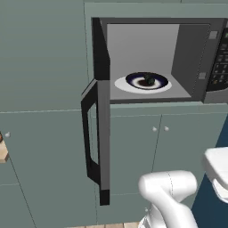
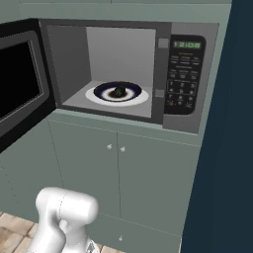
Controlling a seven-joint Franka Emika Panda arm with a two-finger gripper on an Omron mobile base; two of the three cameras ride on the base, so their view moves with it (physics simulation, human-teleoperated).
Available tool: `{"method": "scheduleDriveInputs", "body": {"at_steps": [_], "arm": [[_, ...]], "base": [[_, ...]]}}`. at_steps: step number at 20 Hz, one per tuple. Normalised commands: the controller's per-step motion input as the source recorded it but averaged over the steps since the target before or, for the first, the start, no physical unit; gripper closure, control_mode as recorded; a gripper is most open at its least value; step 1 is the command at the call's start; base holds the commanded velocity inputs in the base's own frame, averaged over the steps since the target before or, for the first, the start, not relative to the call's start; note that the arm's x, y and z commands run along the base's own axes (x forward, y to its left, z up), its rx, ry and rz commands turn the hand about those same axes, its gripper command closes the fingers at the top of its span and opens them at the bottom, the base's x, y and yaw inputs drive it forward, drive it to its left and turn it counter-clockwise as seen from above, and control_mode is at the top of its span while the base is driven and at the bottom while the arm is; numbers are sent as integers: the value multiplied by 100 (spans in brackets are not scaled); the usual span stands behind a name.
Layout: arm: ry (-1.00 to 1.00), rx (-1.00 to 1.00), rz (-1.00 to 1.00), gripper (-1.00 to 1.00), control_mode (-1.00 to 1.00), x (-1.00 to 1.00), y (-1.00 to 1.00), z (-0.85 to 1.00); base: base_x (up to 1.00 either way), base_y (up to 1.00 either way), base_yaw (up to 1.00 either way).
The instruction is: Pick the eggplant from the counter and place it in the microwave. Then turn on the microwave.
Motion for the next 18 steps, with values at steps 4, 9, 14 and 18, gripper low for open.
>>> {"method": "scheduleDriveInputs", "body": {"at_steps": [4, 9, 14, 18], "arm": [[-9, -4, -3, 100, -100, -39, 20, 0], [-6, -4, -4, 100, -100, -31, 22, 0], [0, -3, -7, 100, -100, -13, 25, -2], [0, -3, -7, 100, -100, -15, 27, 0]], "base": [[0, 0, 0], [0, 0, 0], [0, 0, 0], [0, 0, 0]]}}
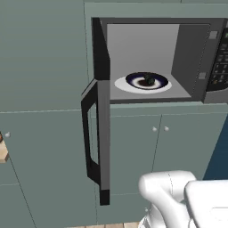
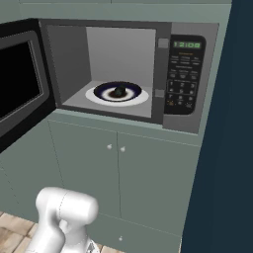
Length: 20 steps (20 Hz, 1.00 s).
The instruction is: Pick the eggplant from the counter and place it in the microwave. Then turn on the microwave.
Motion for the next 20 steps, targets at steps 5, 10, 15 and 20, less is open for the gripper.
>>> {"method": "scheduleDriveInputs", "body": {"at_steps": [5, 10, 15, 20], "arm": [[0, -2, -7, 100, -100, -16, 26, 0], [0, -2, -7, 100, -100, -16, 25, 0], [0, -1, -6, 100, -100, -7, 26, -2], [0, 0, -6, 100, -100, 0, 25, -8]], "base": [[0, 0, 0], [0, 0, 0], [0, 0, 0], [0, 0, 0]]}}
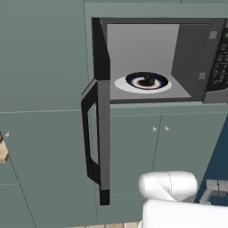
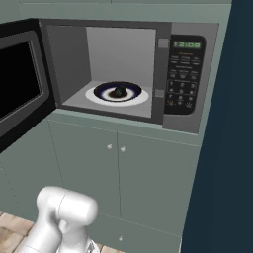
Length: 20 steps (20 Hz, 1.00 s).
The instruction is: Pick the eggplant from the counter and place it in the microwave. Then turn on the microwave.
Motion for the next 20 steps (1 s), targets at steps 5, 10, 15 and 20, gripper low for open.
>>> {"method": "scheduleDriveInputs", "body": {"at_steps": [5, 10, 15, 20], "arm": [[0, 0, -5, 100, -100, 4, 22, -14], [0, 0, -4, 100, -100, 14, 20, -19], [0, 0, -5, 100, -100, 27, 18, -19], [0, 0, -7, 100, -100, 41, 12, -12]], "base": [[0, 0, 0], [0, 0, 0], [0, 0, 0], [0, 0, 0]]}}
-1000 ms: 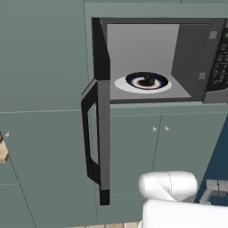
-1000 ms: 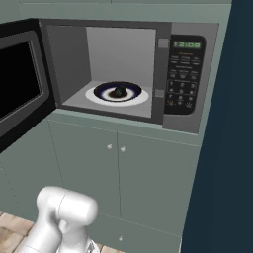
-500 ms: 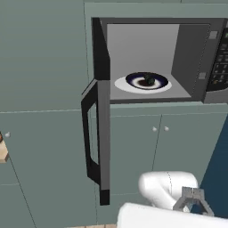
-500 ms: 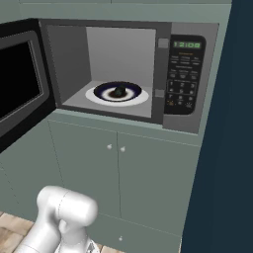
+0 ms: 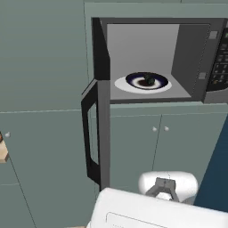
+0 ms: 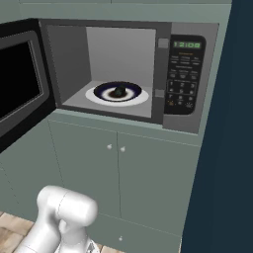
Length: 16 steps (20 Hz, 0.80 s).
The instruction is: Pick the eggplant from the counter and place it in the microwave. Then turn on the microwave.
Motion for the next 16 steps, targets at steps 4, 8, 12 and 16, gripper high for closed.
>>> {"method": "scheduleDriveInputs", "body": {"at_steps": [4, 8, 12, 16], "arm": [[0, 0, -7, 100, -100, 38, 28, -19], [0, 0, -6, 100, -100, 34, 36, -27], [0, 0, -6, 100, -100, 34, 36, -27], [0, 0, -6, 100, -100, 35, 36, -25]], "base": [[0, 0, 0], [0, 0, 0], [0, 0, 0], [0, 0, 0]]}}
